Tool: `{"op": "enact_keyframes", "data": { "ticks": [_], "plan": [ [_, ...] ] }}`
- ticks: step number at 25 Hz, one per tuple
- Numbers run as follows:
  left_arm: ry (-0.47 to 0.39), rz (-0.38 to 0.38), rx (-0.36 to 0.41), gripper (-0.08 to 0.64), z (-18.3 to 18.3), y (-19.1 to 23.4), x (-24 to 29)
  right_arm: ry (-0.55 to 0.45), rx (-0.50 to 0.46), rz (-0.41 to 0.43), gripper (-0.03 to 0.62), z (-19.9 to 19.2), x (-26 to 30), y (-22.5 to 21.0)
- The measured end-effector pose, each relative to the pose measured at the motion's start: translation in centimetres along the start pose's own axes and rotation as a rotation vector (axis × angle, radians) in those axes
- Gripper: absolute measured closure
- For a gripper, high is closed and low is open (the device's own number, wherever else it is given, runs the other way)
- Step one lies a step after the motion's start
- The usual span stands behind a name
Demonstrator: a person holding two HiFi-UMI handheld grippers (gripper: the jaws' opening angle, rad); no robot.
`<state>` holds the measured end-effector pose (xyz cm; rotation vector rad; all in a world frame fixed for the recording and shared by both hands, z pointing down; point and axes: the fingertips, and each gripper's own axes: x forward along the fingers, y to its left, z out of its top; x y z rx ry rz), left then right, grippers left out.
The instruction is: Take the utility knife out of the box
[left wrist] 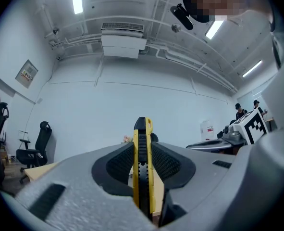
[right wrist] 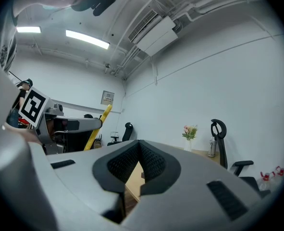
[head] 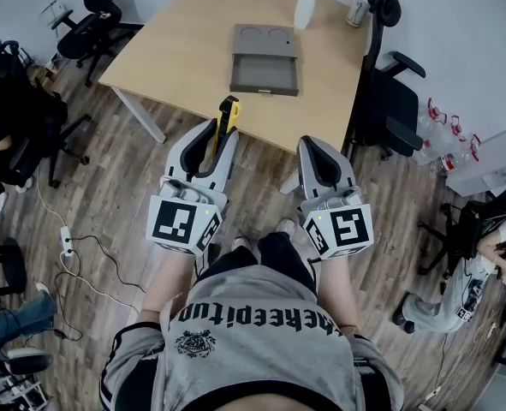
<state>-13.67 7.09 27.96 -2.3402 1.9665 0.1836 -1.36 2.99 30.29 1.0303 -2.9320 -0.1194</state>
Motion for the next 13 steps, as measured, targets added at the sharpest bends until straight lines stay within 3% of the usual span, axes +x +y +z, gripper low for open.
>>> {"op": "enact_keyframes", "data": {
  "ticks": [13],
  "plan": [
    [-0.021, -0.006, -0.010, 0.434, 0.42, 0.50, -0.82, 0.000, -0.010, -0.007, 0.586, 0.07, 0.13, 0.83]
  ]
}}
